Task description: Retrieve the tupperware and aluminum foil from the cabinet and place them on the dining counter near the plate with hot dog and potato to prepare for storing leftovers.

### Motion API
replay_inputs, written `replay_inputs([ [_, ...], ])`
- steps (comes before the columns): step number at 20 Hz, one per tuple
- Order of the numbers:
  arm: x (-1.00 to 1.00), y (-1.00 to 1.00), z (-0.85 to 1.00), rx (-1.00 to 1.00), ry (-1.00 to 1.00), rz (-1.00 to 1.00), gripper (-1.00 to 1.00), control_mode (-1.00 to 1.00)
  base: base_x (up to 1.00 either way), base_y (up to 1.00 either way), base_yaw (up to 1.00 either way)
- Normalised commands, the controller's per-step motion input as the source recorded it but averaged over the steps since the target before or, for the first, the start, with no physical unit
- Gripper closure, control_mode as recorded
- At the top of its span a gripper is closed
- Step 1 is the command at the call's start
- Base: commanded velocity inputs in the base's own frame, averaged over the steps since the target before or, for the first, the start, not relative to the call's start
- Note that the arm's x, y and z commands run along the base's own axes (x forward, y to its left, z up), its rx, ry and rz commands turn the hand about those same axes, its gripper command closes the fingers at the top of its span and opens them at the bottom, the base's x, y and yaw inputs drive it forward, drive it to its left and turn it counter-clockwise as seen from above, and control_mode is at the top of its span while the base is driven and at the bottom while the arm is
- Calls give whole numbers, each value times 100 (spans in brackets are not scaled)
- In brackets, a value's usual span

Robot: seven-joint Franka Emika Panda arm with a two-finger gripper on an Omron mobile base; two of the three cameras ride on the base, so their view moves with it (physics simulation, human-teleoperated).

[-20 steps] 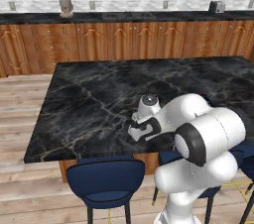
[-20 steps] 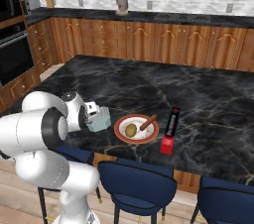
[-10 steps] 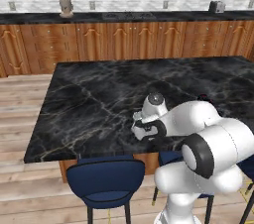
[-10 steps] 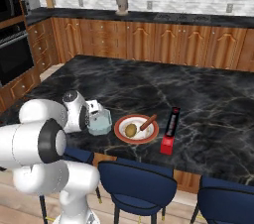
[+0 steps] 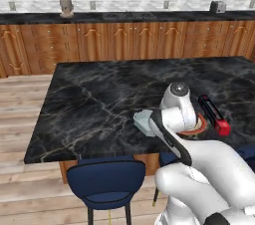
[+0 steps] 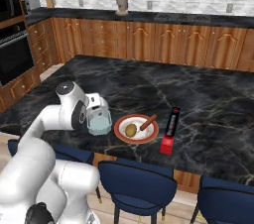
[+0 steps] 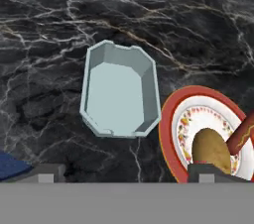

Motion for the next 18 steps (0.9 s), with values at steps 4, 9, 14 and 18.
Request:
replay_inputs([
  [4, -100, -62, 86, 0, -8, -15, -100, -100, 0, 0, 0],
  [9, -86, -70, 26, 0, -7, -3, -100, -100, 0, 0, 0],
  [14, -71, -81, -3, 0, 0, 0, -100, -100, 0, 0, 0],
  [18, -71, -83, 0, 0, 0, 0, -100, -100, 0, 0, 0],
])
